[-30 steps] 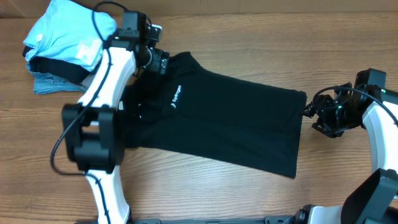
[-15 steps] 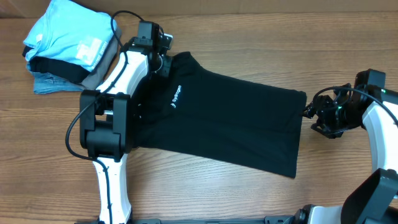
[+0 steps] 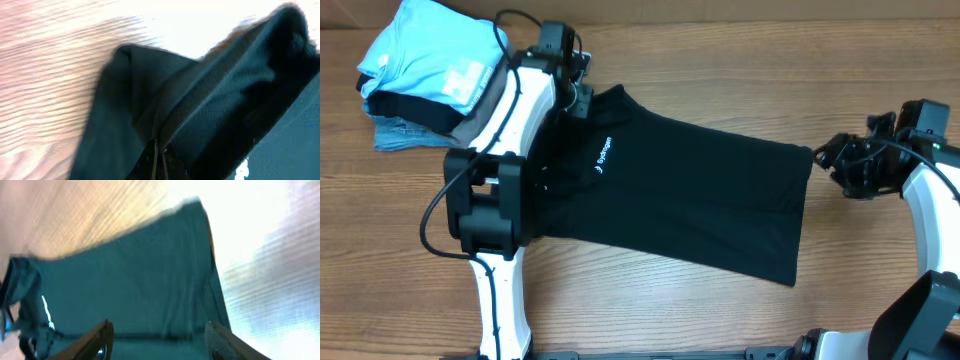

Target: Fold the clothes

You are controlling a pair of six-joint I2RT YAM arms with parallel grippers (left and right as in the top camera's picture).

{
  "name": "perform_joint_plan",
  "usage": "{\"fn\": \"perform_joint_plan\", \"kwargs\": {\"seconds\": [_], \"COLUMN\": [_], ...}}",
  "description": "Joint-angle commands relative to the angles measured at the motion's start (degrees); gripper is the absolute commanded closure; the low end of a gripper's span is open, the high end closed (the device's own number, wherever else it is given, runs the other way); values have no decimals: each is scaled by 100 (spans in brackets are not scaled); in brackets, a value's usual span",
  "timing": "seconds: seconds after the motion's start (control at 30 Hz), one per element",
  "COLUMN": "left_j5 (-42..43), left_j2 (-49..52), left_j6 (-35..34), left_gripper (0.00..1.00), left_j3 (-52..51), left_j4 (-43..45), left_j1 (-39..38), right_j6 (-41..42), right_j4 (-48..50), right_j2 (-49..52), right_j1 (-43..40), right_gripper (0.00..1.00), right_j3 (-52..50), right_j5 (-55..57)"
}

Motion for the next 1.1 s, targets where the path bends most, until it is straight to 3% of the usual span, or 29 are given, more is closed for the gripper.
{"fn": "perform_joint_plan", "kwargs": {"seconds": [0.0, 0.27, 0.6, 0.77, 0.93, 1.07], "left_j5": [-409, -417, -413, -485, -820, -780], "left_j2": [7, 7, 7, 7, 4, 2], "left_j6": [-92, -92, -94, -94, -92, -98], "left_gripper": [96, 96, 96, 96, 96, 96], "left_j3": [691, 1460, 1558, 1578, 1663, 1886], "left_j4": [-461, -1309, -1648, -1751, -1993, -2369], "left_j1": [48, 52, 52, 52, 63, 63], "right_j6": [26, 122, 129, 127, -42, -48], "right_j4": [358, 1237, 2098, 2223, 2127, 2094], "right_j2": [96, 1014, 2245, 2367, 2321, 2092], "right_j1": [-7, -7, -7, -7, -35, -46], "right_gripper": [38, 37, 41, 62, 96, 96], "right_j3": [107, 107, 107, 109, 162, 190], "right_j5": [258, 651, -177, -540, -785, -1137]}}
